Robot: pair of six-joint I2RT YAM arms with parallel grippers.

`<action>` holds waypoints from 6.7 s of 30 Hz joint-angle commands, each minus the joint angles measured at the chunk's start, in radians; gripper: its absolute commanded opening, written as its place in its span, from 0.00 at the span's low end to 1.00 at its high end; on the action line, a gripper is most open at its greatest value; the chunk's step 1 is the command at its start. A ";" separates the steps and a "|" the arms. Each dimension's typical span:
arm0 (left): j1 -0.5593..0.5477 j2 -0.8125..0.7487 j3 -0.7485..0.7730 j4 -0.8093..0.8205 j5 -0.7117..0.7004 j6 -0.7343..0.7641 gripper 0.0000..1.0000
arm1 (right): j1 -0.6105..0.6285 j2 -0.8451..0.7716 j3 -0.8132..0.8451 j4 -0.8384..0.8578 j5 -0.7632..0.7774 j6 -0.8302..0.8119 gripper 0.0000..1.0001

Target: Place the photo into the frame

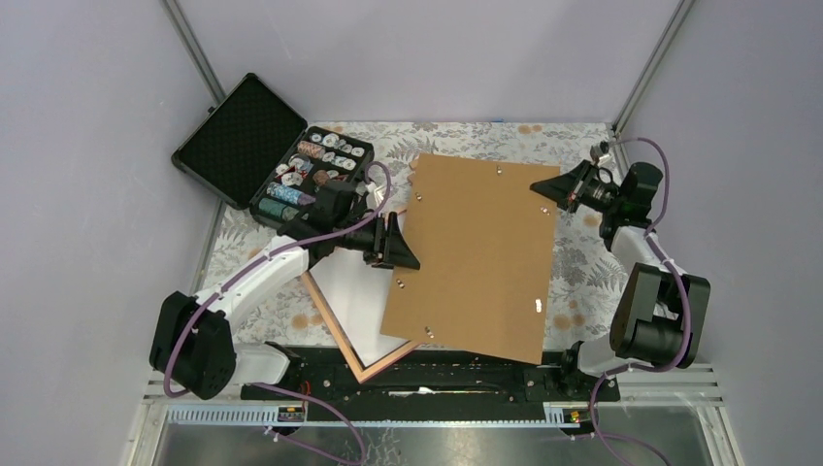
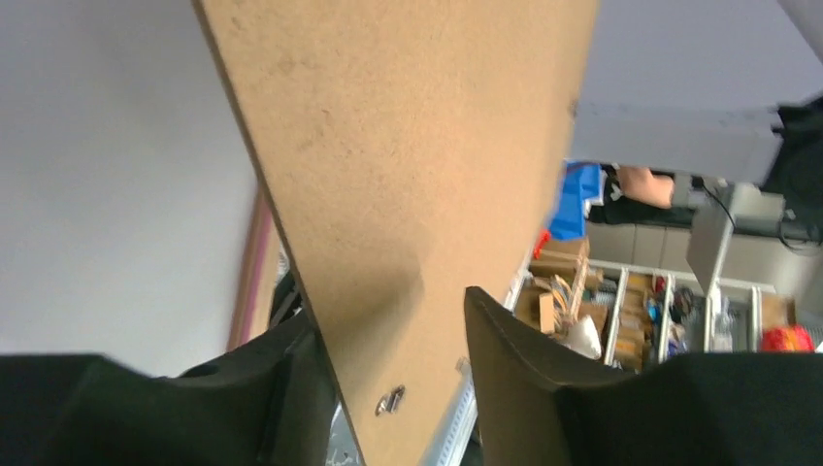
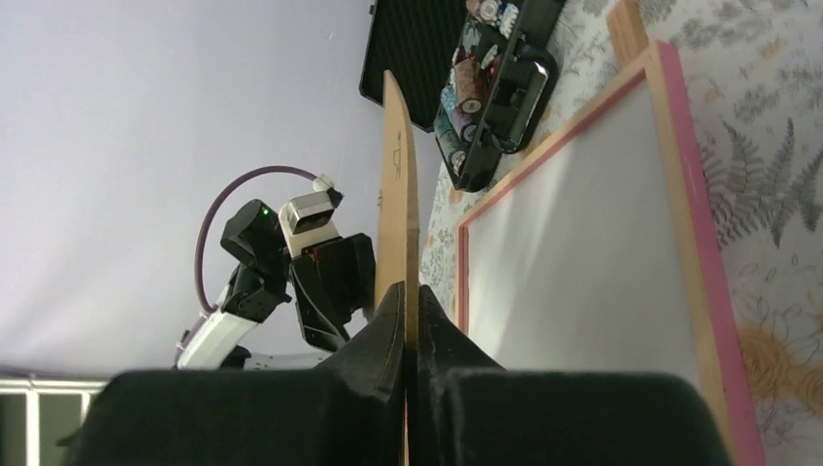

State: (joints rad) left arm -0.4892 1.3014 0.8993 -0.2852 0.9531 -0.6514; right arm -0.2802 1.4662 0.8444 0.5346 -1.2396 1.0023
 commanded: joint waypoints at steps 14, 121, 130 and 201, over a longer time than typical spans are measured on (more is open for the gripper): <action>0.033 -0.242 0.299 -0.299 -0.998 0.194 0.99 | 0.046 -0.193 -0.307 0.210 0.376 0.272 0.00; -0.230 -0.158 0.386 -0.049 -1.171 0.343 0.99 | 1.142 -0.158 -0.601 0.193 1.965 0.634 0.26; -0.230 -0.158 0.385 -0.048 -1.166 0.342 0.99 | 1.143 -0.191 -0.411 -0.309 1.924 0.688 0.69; -0.231 -0.180 0.378 -0.046 -1.141 0.332 0.99 | 1.141 0.064 -0.005 -1.150 1.741 0.568 0.51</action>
State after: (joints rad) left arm -0.7242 1.1511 1.2819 -0.3866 -0.1947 -0.3145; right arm 0.8555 1.4899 0.8188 -0.6079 0.5201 1.5120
